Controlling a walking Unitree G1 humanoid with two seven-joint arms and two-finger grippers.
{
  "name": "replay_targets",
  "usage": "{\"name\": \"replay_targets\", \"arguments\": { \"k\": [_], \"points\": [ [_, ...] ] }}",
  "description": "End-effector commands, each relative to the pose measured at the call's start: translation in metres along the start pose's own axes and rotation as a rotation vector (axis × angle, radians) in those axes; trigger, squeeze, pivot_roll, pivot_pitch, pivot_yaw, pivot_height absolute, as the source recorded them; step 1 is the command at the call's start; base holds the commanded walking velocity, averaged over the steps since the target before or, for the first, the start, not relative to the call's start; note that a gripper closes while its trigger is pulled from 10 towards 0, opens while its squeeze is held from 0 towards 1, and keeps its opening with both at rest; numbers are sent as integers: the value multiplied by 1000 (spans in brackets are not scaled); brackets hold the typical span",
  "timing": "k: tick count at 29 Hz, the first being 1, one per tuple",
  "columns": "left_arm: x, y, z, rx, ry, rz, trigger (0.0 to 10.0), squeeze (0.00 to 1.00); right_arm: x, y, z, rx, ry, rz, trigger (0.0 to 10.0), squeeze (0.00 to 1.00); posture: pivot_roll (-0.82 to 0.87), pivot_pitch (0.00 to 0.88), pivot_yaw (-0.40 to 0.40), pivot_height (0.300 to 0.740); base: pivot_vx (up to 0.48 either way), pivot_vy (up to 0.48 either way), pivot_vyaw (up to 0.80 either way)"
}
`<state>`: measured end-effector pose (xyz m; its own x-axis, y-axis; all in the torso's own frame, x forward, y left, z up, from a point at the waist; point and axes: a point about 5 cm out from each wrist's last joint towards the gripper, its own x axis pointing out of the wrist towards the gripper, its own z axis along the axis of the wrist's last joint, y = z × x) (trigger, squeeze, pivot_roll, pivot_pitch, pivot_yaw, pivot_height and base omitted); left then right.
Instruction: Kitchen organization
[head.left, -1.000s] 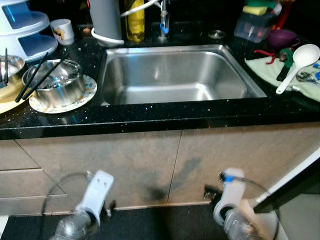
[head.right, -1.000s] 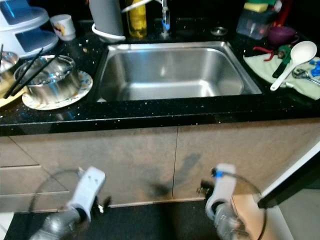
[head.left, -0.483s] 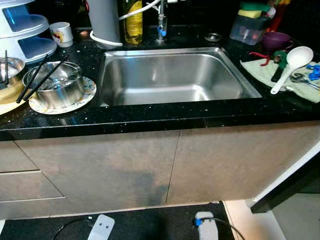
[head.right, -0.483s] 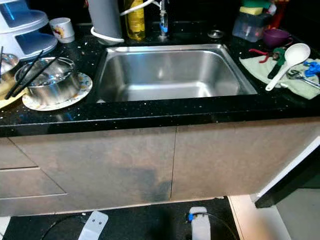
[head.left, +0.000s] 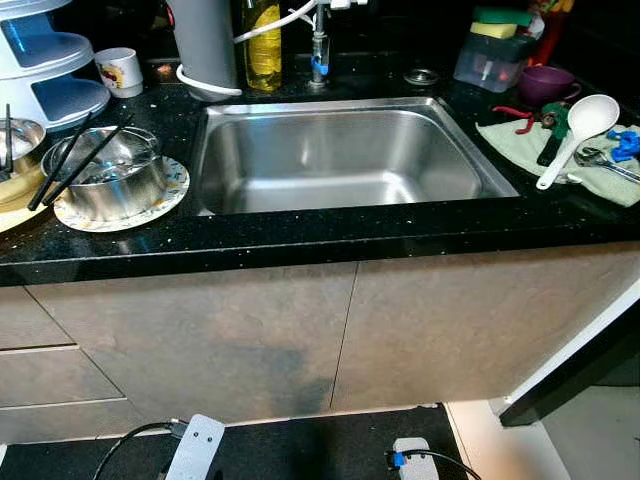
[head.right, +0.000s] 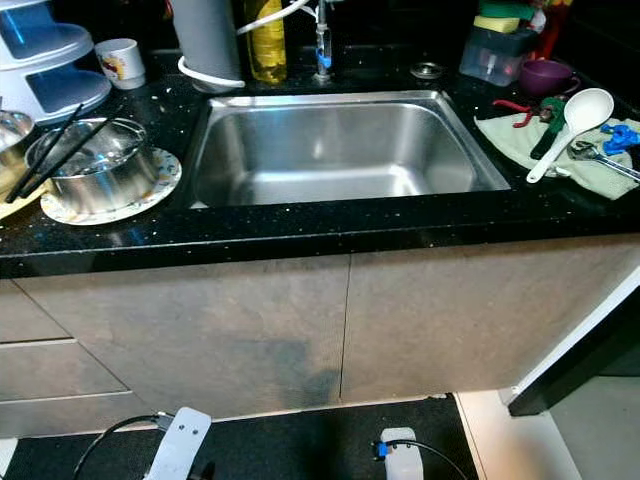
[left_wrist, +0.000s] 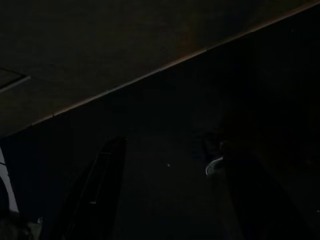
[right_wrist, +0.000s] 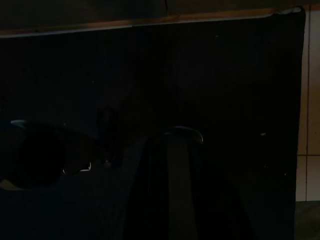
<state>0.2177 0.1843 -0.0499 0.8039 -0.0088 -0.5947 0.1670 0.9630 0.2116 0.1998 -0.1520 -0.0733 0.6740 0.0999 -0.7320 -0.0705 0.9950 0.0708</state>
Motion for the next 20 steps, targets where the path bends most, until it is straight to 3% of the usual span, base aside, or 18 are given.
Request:
{"name": "replay_targets", "arguments": {
  "k": [1, 5, 8, 20],
  "points": [
    [-3, -4, -10, -17, 35, -8, 10000, 0, -2, 0, -9, 10, 23, -3, 10000, 0, -65, 178, 1, 740, 0, 0, 0],
    [-3, -5, -10, -9, 24, -9, 10000, 0, -2, -1, -9, 2, 24, -3, 10000, 0, -68, 181, -1, 740, 0, 0, 0],
    [-2, -15, -2, -12, -47, -67, 10000, 0, -2, -1, -6, 13, -1, -11, 10000, 0, -66, 185, 0, 740, 0, 0, 0],
    [1, -10, -6, -50, 15, -36, 10000, 0, -2, -1, -7, 16, -5, -19, 10000, 0, -68, 189, 3, 740, 0, 0, -39]
  ]
}}
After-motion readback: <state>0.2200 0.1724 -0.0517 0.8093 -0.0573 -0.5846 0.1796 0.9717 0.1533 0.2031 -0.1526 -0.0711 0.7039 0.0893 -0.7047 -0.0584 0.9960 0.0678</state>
